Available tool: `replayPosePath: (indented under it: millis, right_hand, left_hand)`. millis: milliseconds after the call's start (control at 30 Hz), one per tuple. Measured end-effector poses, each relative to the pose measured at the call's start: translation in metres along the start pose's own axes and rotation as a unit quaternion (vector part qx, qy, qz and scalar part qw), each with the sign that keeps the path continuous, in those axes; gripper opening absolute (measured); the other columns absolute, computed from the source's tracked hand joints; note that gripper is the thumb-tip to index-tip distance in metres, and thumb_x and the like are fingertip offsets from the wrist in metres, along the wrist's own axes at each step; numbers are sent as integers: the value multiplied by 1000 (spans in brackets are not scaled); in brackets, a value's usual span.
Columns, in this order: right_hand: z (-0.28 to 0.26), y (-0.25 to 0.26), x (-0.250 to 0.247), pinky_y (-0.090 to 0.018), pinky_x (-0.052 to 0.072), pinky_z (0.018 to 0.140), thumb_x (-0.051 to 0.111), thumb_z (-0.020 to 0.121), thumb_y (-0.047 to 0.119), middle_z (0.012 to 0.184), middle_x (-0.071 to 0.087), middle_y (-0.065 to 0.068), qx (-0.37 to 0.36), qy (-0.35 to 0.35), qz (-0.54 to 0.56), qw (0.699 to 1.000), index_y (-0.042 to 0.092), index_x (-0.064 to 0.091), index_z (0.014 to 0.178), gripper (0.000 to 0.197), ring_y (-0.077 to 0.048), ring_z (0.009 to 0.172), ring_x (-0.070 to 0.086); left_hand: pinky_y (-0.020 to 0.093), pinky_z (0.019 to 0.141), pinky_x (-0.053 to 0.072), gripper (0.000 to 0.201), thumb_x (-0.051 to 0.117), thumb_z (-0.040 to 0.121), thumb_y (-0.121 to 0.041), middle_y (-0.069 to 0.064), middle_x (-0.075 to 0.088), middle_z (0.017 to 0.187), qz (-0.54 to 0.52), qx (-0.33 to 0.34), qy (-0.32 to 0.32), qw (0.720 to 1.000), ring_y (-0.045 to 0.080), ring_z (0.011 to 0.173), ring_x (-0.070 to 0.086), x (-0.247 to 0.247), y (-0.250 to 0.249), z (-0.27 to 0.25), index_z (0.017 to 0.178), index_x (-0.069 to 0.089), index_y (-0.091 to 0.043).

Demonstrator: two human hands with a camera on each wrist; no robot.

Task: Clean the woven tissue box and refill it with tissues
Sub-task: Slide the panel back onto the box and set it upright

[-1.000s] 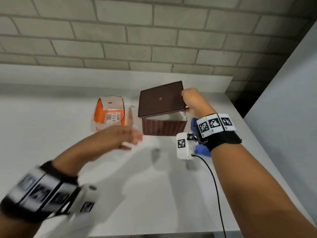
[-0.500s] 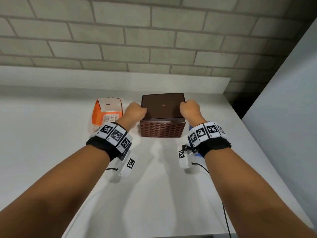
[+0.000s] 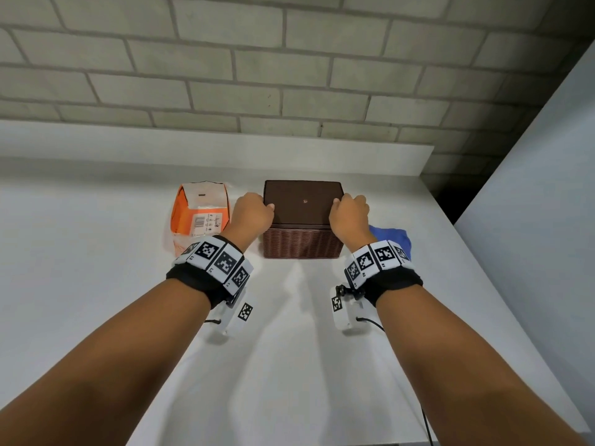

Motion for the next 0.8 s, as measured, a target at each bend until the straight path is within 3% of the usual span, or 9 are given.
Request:
replayPosePath:
  millis: [67, 267, 367, 467, 567, 600, 667, 733, 800]
  right_hand:
    - [2, -1, 6, -41, 35, 102, 27, 103, 20, 133, 40, -27, 0, -2, -2, 1000, -5, 47, 127, 40, -38, 122, 41]
    - [4, -2, 11, -42, 35, 101, 28, 101, 12, 133, 38, -28, 0, 0, -14, 1000, -6, 45, 126, 35, -39, 121, 39]
    - [6, 0, 12, -42, 35, 102, 30, 99, 9, 135, 36, -28, 4, 9, -23, 1000, -3, 36, 134, 38, -40, 123, 39]
    - [6, 1, 12, -45, 35, 104, 30, 98, 9, 138, 33, -29, 8, 21, -28, 999, 1, 25, 145, 48, -42, 125, 37]
    - [5, 2, 8, -46, 35, 105, 32, 96, 7, 139, 31, -29, 17, 37, -31, 999, 3, 24, 145, 50, -42, 127, 36]
    - [6, 3, 4, -46, 35, 105, 33, 96, 7, 140, 29, -27, 19, 42, -32, 998, 4, 25, 145, 50, -41, 128, 34]
    - [11, 7, -4, -48, 32, 106, 33, 97, 14, 144, 27, -24, 1, 37, -47, 998, 7, 25, 146, 50, -39, 132, 29]
    - [18, 13, -8, -48, 28, 109, 31, 100, 23, 149, 25, -20, -60, 23, -75, 995, 10, 23, 148, 50, -35, 137, 24]
    - [25, 18, -6, -46, 19, 116, 26, 102, 29, 157, 16, -15, -120, 38, -103, 987, 10, 19, 150, 52, -31, 145, 13]
  left_hand:
    - [29, 70, 40, 33, 49, 97, -22, 22, 67, 106, 9, -1, -4, 1000, 32, 93, 61, 2, 1, 0, 103, 65, 6]
    - [30, 71, 39, 32, 44, 99, -21, 22, 65, 109, 64, 1, -13, 998, 34, 100, 61, 3, 3, -1, 104, 62, 5]
    - [30, 71, 38, 27, 44, 99, -20, 22, 66, 108, 80, -2, -6, 997, 31, 89, 58, 2, 3, 2, 94, 61, -1]
    - [30, 72, 39, 31, 45, 99, -21, 21, 66, 101, 80, -3, 0, 997, 34, 97, 62, 1, 6, 6, 95, 64, 3]
    - [29, 73, 37, 38, 44, 99, -22, 11, 57, 74, 87, 0, 14, 996, 35, 102, 61, -4, 7, 10, 67, 55, -4]
    - [30, 75, 39, 40, 42, 100, -24, 11, 56, 76, 94, 4, 18, 995, 36, 105, 60, -7, 5, 12, 67, 53, -4]
    - [37, 90, 41, 41, 34, 102, -30, 21, 59, 108, 127, 26, 12, 992, 38, 118, 52, -14, -4, 15, 97, 60, 2]
    - [44, 107, 32, 48, 28, 102, -33, 24, 40, 141, 167, 86, -2, 982, 38, 134, 33, -15, -15, 19, 135, 44, -1]
    - [46, 116, 17, 54, 25, 102, -36, 14, 19, 157, 202, 157, 17, 967, 31, 146, 12, -6, -24, 23, 149, 24, -8]
Point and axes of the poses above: each hand's wrist, its own z-axis towards the middle knuckle, its own x-axis out of the palm, y = z × x, the point moved 1 cm from there along z, towards the middle knuckle
